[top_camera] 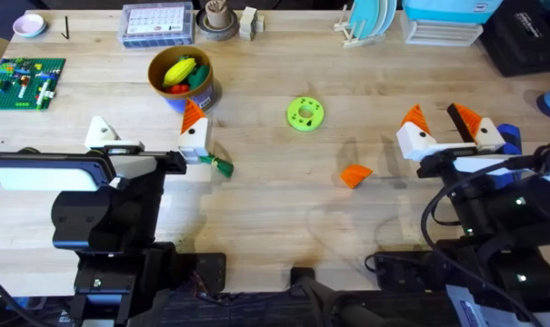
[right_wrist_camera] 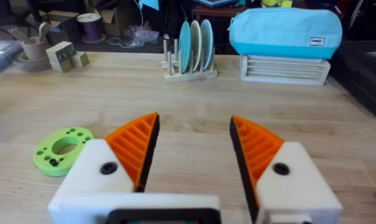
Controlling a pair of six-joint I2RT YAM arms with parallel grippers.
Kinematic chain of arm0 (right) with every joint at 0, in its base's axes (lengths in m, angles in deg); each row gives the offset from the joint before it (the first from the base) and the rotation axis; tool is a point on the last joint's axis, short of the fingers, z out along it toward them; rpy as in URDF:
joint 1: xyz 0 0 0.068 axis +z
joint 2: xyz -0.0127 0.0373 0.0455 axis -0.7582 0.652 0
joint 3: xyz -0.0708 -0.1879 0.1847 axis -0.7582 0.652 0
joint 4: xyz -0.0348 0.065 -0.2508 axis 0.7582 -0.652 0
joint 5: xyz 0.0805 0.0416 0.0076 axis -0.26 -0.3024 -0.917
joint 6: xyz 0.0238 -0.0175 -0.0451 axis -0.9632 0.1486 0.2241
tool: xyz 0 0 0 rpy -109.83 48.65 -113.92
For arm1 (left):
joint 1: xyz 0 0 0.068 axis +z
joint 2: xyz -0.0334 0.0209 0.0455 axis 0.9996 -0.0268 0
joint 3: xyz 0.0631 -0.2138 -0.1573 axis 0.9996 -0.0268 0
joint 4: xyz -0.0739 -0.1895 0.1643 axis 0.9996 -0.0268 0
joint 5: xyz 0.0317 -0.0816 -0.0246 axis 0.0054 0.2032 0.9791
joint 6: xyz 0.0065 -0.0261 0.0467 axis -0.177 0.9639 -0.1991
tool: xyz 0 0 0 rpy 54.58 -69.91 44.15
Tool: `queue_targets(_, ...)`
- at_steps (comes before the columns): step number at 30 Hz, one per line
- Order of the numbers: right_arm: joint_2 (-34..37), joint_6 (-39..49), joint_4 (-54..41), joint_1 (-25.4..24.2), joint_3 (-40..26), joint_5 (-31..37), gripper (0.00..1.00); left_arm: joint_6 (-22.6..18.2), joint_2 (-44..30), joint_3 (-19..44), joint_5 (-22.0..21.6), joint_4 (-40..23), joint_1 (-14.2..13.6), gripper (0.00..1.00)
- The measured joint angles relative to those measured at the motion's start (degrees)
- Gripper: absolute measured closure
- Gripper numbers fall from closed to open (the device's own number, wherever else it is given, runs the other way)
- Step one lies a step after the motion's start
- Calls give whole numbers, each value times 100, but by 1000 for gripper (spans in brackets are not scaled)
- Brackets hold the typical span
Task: Pick up the gripper from the table and insert it into the empty holder that is missing its gripper. Then pick up a screw, insert it into the mounting hole, and use the screwdriver to tighten it. Finally, clean up the table by picking up the vegetable and placing it into the bucket.
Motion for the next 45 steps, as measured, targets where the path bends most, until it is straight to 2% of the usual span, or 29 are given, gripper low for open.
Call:
queue_targets(10, 0, 212, -3, 0, -2, 1, 254, -11, -2, 9, 0, -63, 0, 8)
queue_targets(14, 0, 313, -143, 0, -56, -2, 251, 121, -28, 290, -51, -973, 0, 8)
queue_targets(17, 7, 311, -570, 0, -262, -25, 251, 366, -217, 892, -117, -1937, 0, 8)
queue_targets(18, 90, 315, -1197, 0, -578, -64, 251, 655, -589, 1596, -171, -2554, 0, 8)
queue_targets(20, 234, 351, -1637, 0, -916, -70, 251, 882, -921, 2118, -175, -2971, 0, 8)
queue_targets(21, 859, 653, -2620, 0, -2194, -98, 252, 1240, -1986, 3498, -177, -4012, 0, 8)
queue_targets(28, 2155, 793, -4514, 0, -4316, -135, 251, 1386, -3443, 5239, -158, -5431, 0, 8)
queue_targets(32, 2943, 803, -5542, 0, -5303, -221, 252, 1400, -3952, 5847, 193, -5668, 0, 8)
queue_targets(35, 3384, 811, -5891, 0, -5771, -300, 251, 1408, -4113, 5976, 600, -5664, 0, 8)
queue_targets(40, 3583, 813, -6043, 0, -5936, -372, 251, 1414, -4232, 5976, 925, -5761, 0, 8)
queue_targets(45, 3582, 813, -6144, 0, -5939, -389, 251, 1647, -4492, 5973, 1093, -6145, 0, 8)
